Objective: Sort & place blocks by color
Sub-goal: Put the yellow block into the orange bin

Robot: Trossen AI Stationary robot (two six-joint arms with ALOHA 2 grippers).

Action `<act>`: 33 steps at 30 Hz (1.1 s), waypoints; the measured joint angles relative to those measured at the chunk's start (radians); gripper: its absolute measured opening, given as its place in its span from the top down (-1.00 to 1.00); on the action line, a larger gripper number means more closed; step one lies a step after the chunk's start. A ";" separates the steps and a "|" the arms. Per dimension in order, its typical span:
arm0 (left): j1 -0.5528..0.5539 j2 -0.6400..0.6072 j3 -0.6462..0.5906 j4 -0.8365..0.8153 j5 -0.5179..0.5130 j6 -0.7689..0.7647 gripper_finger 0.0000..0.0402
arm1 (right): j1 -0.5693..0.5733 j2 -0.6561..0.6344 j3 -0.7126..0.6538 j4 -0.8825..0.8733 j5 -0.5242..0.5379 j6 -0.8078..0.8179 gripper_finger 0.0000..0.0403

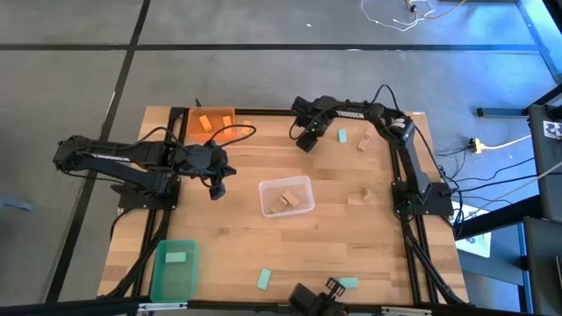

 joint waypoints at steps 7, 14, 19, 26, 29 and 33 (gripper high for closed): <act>0.000 0.000 0.000 0.000 -0.008 0.012 0.95 | 0.016 0.007 0.155 -0.075 0.001 -0.011 0.35; 0.000 0.000 0.000 0.000 -0.044 0.140 0.91 | 0.095 0.006 0.365 -0.247 -0.079 -0.066 0.35; 0.000 0.000 0.000 0.002 -0.105 0.260 0.94 | 0.184 0.005 0.493 -0.367 -0.116 -0.109 0.35; 0.000 0.001 0.000 0.034 -0.149 0.375 0.97 | 0.309 0.005 0.585 -0.445 -0.118 -0.130 0.35; 0.000 0.010 0.000 0.064 -0.167 0.395 0.92 | 0.354 0.005 0.596 -0.451 -0.118 -0.130 0.35; 0.000 0.010 0.000 0.106 -0.167 0.432 0.79 | 0.398 0.005 0.597 -0.450 -0.119 -0.128 0.35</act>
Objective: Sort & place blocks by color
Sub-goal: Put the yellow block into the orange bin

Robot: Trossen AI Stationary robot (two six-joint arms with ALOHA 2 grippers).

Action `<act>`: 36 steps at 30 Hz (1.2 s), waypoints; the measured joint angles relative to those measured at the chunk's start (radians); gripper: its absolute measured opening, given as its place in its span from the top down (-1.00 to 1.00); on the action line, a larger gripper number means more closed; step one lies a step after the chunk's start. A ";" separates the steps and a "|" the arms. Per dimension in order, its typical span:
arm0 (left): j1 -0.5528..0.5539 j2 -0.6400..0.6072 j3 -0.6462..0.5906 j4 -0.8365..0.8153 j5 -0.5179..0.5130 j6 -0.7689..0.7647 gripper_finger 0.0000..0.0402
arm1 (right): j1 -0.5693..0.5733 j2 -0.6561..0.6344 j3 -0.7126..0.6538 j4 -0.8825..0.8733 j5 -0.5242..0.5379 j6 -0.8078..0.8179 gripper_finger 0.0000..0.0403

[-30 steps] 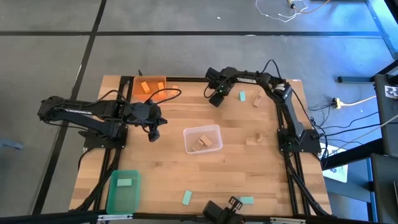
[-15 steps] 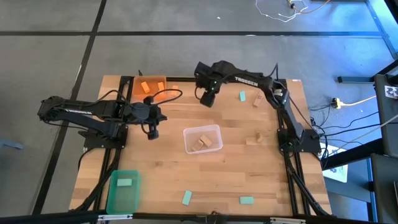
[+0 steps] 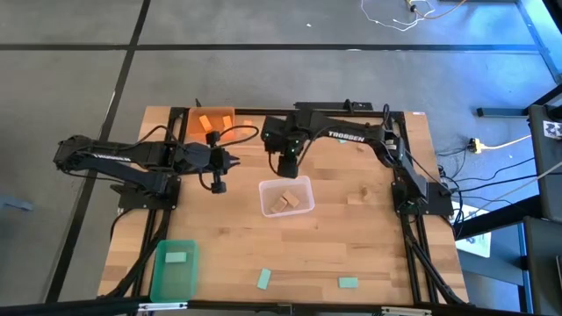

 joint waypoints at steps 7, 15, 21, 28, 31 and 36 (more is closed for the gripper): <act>0.008 0.013 0.001 0.059 -0.006 0.025 0.54 | 0.035 -0.001 0.000 0.004 0.002 0.010 0.35; 0.010 0.013 0.001 0.066 -0.019 0.028 0.42 | 0.034 -0.001 0.000 0.004 0.002 0.006 0.35; 0.010 0.011 0.001 0.080 -0.025 0.145 0.43 | 0.035 -0.002 0.000 0.004 0.001 0.006 0.35; 0.010 0.061 0.000 0.088 -0.102 0.154 0.43 | 0.035 -0.002 0.000 0.004 0.001 0.026 0.35; 0.010 0.076 0.000 0.088 -0.140 0.154 0.43 | 0.035 -0.002 0.000 0.002 0.001 0.026 0.35; 0.010 0.103 0.000 0.089 -0.154 0.181 0.43 | 0.035 -0.002 0.000 -0.001 -0.010 0.026 0.35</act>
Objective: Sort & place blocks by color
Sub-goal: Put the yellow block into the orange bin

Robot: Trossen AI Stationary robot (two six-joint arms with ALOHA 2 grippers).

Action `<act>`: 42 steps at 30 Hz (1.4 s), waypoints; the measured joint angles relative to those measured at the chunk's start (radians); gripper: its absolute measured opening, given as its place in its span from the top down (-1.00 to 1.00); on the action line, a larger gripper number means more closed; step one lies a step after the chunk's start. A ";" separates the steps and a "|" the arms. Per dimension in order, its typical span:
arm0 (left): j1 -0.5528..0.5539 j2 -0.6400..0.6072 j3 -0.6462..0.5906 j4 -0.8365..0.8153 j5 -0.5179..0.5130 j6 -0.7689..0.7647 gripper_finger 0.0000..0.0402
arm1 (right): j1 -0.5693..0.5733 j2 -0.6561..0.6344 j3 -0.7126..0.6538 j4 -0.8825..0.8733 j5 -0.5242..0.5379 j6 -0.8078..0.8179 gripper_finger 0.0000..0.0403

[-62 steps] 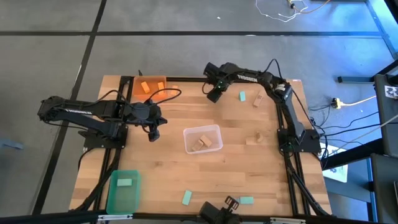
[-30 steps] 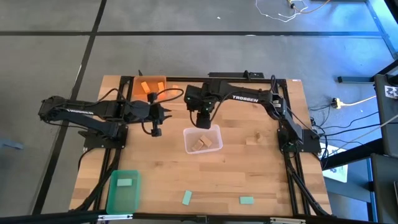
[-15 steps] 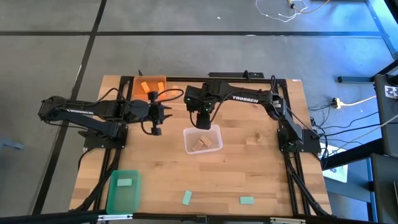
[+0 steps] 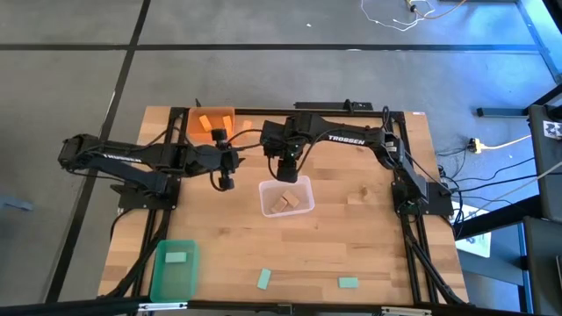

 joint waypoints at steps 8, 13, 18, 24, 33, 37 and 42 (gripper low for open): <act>-0.025 0.001 0.000 0.003 0.114 0.348 0.43 | -0.001 -0.002 0.000 0.000 -0.167 -0.031 0.35; -0.042 0.001 0.000 0.003 0.187 0.422 0.43 | -0.001 -0.002 0.000 -0.002 -0.181 -0.051 0.35; -0.054 0.001 0.000 -0.018 0.184 0.424 0.43 | -0.001 -0.002 0.000 -0.002 -0.181 -0.056 0.35; -0.084 0.001 0.000 -0.084 0.187 0.544 0.43 | -0.001 -0.002 0.000 -0.016 -0.181 -0.058 0.35; -0.096 0.001 0.000 -0.083 0.186 0.514 0.43 | -0.001 -0.002 0.000 -0.016 -0.181 -0.057 0.35; -0.095 0.001 0.000 -0.083 0.187 0.514 0.42 | -0.001 -0.002 0.000 -0.017 -0.181 -0.058 0.35; -0.095 0.001 0.000 -0.083 0.186 0.514 0.43 | -0.001 -0.002 0.000 -0.017 -0.181 -0.079 0.35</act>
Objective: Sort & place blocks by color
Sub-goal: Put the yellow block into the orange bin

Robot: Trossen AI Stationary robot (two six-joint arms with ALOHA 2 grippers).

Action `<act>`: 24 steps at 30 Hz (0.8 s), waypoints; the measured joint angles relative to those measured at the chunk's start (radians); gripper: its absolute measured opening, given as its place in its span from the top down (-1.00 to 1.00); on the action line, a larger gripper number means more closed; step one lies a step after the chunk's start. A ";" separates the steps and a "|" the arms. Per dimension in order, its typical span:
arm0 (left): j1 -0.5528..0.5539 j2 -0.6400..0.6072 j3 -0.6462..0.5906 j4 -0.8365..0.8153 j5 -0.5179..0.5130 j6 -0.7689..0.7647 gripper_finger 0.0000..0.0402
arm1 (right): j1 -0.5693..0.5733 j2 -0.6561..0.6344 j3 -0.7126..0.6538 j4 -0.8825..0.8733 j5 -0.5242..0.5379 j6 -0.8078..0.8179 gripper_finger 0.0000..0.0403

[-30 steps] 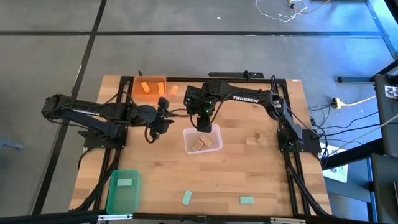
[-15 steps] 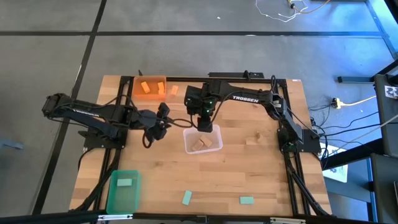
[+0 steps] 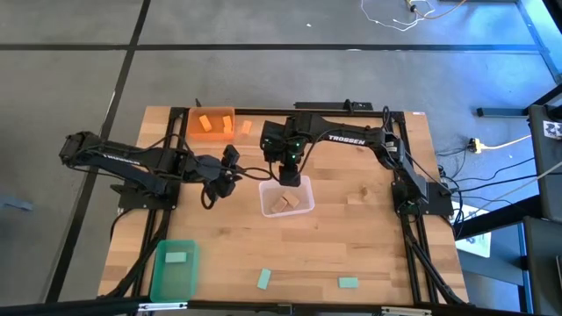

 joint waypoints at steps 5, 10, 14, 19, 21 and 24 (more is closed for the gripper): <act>0.000 0.000 0.000 0.000 -0.001 0.000 0.43 | -0.001 0.000 0.000 0.000 0.000 -0.003 0.35; 0.000 0.000 0.000 -0.003 -0.044 0.000 0.43 | -0.002 0.000 0.000 0.000 0.000 -0.005 0.35; 0.000 0.000 0.000 -0.004 -0.064 0.020 0.43 | -0.001 0.000 0.000 0.000 0.000 -0.005 0.35; 0.000 0.000 0.000 -0.015 -0.087 0.131 0.42 | -0.001 0.000 0.000 0.000 0.000 -0.005 0.35; 0.000 0.000 0.000 -0.026 -0.102 0.148 0.39 | -0.002 0.000 0.000 0.000 0.000 -0.006 0.35; 0.000 0.000 0.000 -0.031 -0.110 0.169 0.31 | -0.001 0.000 0.000 0.000 0.000 -0.005 0.35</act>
